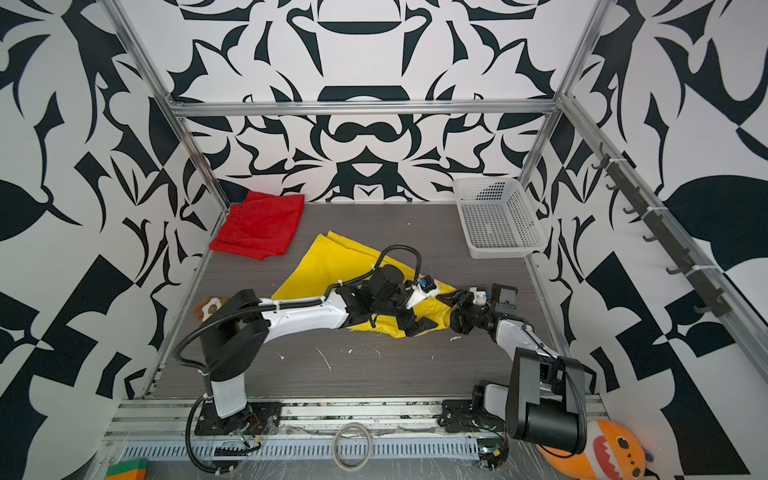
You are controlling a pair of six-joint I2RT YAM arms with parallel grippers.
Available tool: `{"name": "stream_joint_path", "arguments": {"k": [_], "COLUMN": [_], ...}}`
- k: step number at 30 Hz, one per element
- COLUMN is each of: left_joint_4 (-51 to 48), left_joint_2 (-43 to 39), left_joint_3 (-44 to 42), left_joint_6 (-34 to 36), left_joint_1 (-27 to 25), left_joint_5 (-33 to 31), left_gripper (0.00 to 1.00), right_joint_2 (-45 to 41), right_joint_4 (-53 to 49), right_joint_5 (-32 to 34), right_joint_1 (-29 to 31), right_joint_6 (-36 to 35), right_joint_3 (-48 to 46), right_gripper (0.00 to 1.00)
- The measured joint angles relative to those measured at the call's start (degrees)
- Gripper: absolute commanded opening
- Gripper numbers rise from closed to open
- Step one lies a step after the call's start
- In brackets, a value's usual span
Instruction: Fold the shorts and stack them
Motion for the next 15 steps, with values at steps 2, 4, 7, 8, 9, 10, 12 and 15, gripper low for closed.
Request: {"name": "stream_joint_path", "arguments": {"k": [2,4,7,8,9,10,12,15], "left_joint_4": [-0.6,-1.6,-5.3,-7.1,-8.8,-11.4,-16.1,-23.7], "left_joint_2": [-4.5,-9.1,-14.4,-15.5,-16.4,-17.3,-18.1,-17.8], "left_joint_3": [-1.9,-4.0,-5.1,-5.2,-5.2,-5.2,-5.1,-5.2], "left_joint_6": [-3.4,-7.3,-12.8,-14.4,-15.8,-17.5,-19.8,-23.1], "left_joint_1": [2.6,6.4,13.3,15.5,17.4,19.9,23.9,30.3], "left_joint_5": [-0.2,-0.2,-0.9,-1.6,-2.5,-3.9,-6.1,-7.8], "left_gripper": [0.97,0.97,0.97,0.97,0.96,0.95,0.95,0.94], "right_joint_2": [0.0,-0.1,-0.5,-0.6,-0.7,-0.8,-1.0,-1.4], "right_joint_4": [0.0,0.0,-0.6,-0.9,-1.2,-1.7,-2.9,-4.5], "right_joint_5": [0.0,0.1,0.2,0.3,0.3,0.4,0.7,1.1], "right_joint_1": [0.1,0.1,0.1,0.2,0.2,0.3,0.5,0.6], "right_joint_6": [-0.2,-0.7,-1.2,-1.5,-1.7,-2.1,-2.7,-3.7], "right_joint_3": [0.0,0.0,0.0,0.0,0.0,0.0,0.0,0.1], "right_gripper": [0.57,0.55,0.53,0.52,0.52,0.52,0.51,0.51]}}
